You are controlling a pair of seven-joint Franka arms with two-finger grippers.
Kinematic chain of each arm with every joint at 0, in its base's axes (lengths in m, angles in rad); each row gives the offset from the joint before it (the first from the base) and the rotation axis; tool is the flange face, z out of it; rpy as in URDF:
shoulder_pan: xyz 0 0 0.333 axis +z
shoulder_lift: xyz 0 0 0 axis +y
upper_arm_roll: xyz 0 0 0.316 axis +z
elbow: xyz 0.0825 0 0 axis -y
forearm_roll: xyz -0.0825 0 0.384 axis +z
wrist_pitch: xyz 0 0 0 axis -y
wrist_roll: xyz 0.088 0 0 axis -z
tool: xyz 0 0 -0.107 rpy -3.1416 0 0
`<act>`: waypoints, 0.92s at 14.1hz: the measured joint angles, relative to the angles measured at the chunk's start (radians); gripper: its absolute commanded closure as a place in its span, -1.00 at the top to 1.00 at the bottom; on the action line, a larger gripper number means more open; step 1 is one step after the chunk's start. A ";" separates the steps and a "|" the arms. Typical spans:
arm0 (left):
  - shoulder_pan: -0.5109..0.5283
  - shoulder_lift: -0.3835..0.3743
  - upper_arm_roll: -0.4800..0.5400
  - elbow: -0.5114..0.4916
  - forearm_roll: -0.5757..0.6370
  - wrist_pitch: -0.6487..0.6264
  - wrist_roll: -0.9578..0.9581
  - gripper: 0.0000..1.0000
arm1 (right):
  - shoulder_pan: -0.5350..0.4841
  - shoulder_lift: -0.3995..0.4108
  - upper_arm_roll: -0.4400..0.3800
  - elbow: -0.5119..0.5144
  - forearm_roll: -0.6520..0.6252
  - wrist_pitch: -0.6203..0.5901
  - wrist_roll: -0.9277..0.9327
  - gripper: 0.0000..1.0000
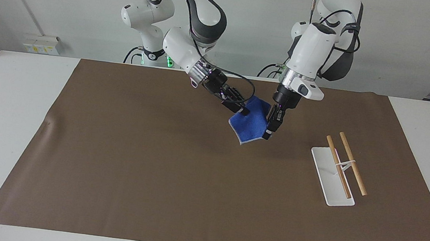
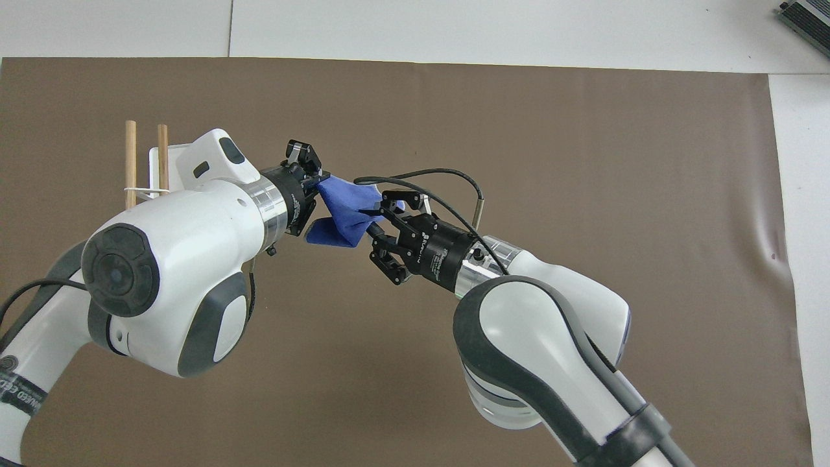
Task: Right arm passes towel to left arm to hang
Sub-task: 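Grasp the towel with the left gripper beside the right gripper, then open the right gripper and pull it back while the left gripper carries the towel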
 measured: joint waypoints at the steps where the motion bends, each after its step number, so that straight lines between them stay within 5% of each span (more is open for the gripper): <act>1: 0.002 0.000 0.000 0.000 0.000 0.000 0.016 -1.00 | 0.000 0.000 0.000 0.000 0.000 0.000 0.000 -1.00; 2: 0.005 0.000 0.000 -0.002 0.000 0.000 0.040 -1.00 | 0.000 0.000 0.000 0.000 0.000 0.000 0.000 -0.21; 3: 0.012 0.000 0.000 -0.005 0.000 -0.001 0.073 -1.00 | 0.000 0.000 0.000 0.000 0.000 0.000 -0.002 0.99; 13: 0.095 0.004 0.189 -0.016 0.000 -0.005 0.519 -1.00 | -0.021 0.030 -0.002 -0.057 -0.029 0.246 -0.686 1.00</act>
